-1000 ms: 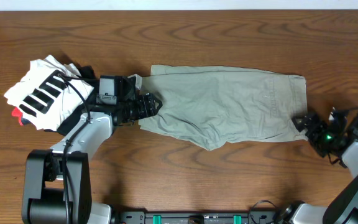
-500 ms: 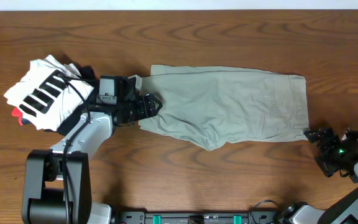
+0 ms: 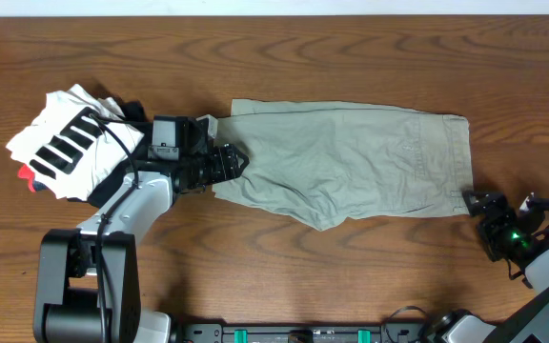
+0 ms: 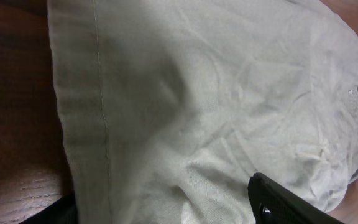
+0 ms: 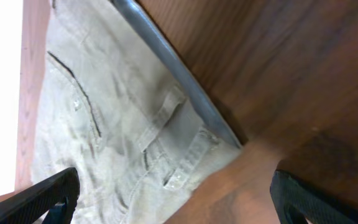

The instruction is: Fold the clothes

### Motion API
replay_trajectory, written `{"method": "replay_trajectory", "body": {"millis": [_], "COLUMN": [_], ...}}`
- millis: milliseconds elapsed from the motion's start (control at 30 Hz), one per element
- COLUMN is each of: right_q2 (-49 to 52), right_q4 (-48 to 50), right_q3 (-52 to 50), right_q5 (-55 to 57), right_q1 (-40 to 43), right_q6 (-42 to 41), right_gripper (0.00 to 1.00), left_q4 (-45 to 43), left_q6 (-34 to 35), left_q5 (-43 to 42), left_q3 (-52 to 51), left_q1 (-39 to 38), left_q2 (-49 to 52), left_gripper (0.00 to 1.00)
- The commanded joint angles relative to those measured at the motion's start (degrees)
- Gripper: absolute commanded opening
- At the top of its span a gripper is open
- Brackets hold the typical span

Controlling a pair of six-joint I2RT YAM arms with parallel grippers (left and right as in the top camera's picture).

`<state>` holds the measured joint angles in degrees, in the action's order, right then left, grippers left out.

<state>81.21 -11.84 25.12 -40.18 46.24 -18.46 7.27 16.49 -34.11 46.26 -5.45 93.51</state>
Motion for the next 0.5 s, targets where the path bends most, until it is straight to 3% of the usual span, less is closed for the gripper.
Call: {"method": "replay_trajectory", "body": {"millis": [0, 467], "right_q2": [6.1, 6.1], "right_q4": [-4.0, 6.7], "right_q3": [-8.9, -8.9], "right_q5": [12.7, 13.0], "right_q1": [-2.6, -9.6], "right_q6": [-3.4, -12.3], "right_gripper": [0.99, 0.99], "left_q4": [0.2, 0.2], "left_q6": [-0.4, -0.4], "left_q5": [0.2, 0.2], "left_q3": [-0.3, -0.3], "left_q1": [-0.1, -0.1], "left_q2": [-0.2, -0.2], "left_gripper": [0.73, 0.73]}}
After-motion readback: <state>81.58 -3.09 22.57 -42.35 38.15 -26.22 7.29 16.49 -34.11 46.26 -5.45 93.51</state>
